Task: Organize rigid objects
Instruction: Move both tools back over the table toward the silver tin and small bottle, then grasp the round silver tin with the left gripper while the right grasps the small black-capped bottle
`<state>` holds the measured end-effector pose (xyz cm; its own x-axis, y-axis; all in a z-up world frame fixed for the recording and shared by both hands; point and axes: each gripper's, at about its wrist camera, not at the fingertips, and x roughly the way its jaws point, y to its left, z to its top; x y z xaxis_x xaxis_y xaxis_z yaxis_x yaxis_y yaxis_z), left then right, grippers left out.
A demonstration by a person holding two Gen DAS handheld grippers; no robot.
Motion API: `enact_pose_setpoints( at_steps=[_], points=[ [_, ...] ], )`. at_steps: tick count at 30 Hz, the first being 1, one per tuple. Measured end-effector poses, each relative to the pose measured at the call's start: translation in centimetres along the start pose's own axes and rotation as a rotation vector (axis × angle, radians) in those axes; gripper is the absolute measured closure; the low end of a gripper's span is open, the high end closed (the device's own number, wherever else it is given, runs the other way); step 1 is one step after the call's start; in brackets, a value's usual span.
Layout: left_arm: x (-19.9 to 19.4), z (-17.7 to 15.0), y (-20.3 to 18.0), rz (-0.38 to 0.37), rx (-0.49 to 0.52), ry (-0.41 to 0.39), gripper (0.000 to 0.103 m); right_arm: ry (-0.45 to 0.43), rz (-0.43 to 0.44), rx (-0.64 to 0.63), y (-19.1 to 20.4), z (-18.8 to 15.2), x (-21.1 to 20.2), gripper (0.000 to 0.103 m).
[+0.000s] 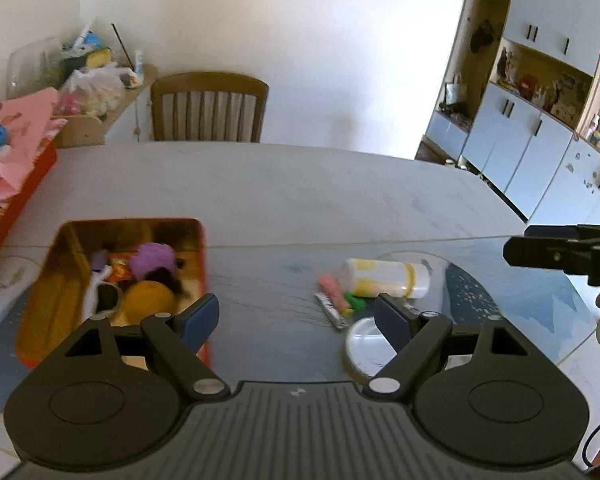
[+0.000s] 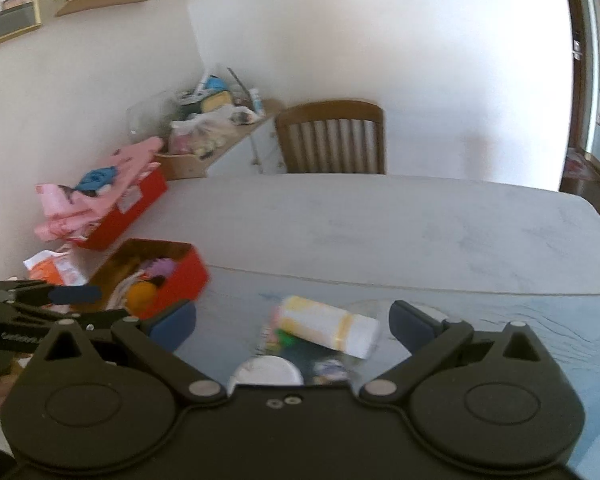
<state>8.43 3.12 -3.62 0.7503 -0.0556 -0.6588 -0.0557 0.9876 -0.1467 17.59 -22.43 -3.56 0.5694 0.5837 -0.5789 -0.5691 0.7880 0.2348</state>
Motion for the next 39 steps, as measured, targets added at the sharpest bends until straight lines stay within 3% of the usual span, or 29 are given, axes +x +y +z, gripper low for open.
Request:
enact_pose_setpoints(
  at_steps=[10,23,29,39],
  points=[
    [4.7,-1.4,-5.3,-0.037,0.015,0.113,0.018,0.096,-0.010,-0.047,-4.7,-2.1,1.1,0.000],
    [9.9,-3.6,-8.0,0.031,-0.019,0.213,0.018,0.215,0.039,-0.229,-5.6,-5.4,5.0,0.001],
    [12.2,-4.0,-8.9,0.083,0.016,0.240,0.018,0.254,0.069,-0.347,-5.1,-6.6,7.2,0.011],
    [14.3,-4.0,-9.1,0.110,0.010,0.255,0.018,0.273,0.122,-0.436,-4.1,-7.1,9.9,0.030]
  ],
)
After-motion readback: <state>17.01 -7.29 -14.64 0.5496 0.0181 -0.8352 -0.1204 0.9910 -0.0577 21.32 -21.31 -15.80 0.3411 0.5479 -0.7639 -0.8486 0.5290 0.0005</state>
